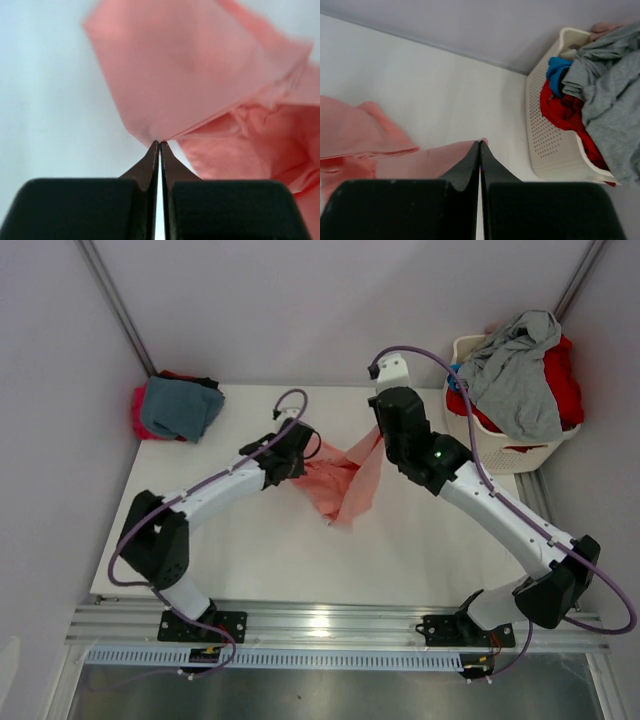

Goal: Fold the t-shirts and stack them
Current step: Flatten out the tshirt

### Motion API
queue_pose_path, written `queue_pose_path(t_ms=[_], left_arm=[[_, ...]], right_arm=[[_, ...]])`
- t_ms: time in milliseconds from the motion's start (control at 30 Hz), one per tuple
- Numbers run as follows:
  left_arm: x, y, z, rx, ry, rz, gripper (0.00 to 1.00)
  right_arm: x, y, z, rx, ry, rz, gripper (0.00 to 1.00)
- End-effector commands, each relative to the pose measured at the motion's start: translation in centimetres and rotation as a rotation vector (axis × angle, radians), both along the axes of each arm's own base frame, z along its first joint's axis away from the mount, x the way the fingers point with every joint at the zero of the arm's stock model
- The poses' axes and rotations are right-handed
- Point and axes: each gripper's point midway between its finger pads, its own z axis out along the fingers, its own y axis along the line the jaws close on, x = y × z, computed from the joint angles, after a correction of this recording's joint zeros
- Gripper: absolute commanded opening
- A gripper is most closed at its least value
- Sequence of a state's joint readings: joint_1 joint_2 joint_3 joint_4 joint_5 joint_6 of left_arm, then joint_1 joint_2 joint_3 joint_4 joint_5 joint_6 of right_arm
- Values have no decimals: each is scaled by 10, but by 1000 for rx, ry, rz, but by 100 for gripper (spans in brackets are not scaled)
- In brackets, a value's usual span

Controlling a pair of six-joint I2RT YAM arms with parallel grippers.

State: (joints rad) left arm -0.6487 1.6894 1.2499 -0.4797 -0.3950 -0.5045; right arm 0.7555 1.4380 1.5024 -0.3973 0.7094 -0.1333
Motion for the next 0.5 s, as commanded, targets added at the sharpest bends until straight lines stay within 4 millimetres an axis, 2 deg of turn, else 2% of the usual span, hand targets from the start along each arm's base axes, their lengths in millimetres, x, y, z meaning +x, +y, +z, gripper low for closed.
queue_pose_path(t_ms=[0, 67, 100, 133, 200, 300, 467], left_arm=[[2, 50, 60, 3, -122, 132, 1], [-3, 73, 73, 31, -144, 173, 1], [-6, 81, 91, 19, -181, 188, 1], [-10, 94, 95, 45, -178, 205, 1], [-17, 112, 120, 62, -235, 241, 1], [-28, 135, 145, 106, -290, 268, 1], [-61, 165, 221, 63, -487, 266, 1]], right_arm=[[0, -45, 45, 62, -113, -103, 0], [-1, -60, 55, 68, -132, -126, 0], [0, -72, 60, 72, -143, -148, 0], [0, -78, 64, 74, -151, -157, 0], [-3, -93, 79, 94, -177, -177, 0], [-5, -113, 96, 126, -206, -207, 0], [-7, -127, 120, 166, -247, -229, 0]])
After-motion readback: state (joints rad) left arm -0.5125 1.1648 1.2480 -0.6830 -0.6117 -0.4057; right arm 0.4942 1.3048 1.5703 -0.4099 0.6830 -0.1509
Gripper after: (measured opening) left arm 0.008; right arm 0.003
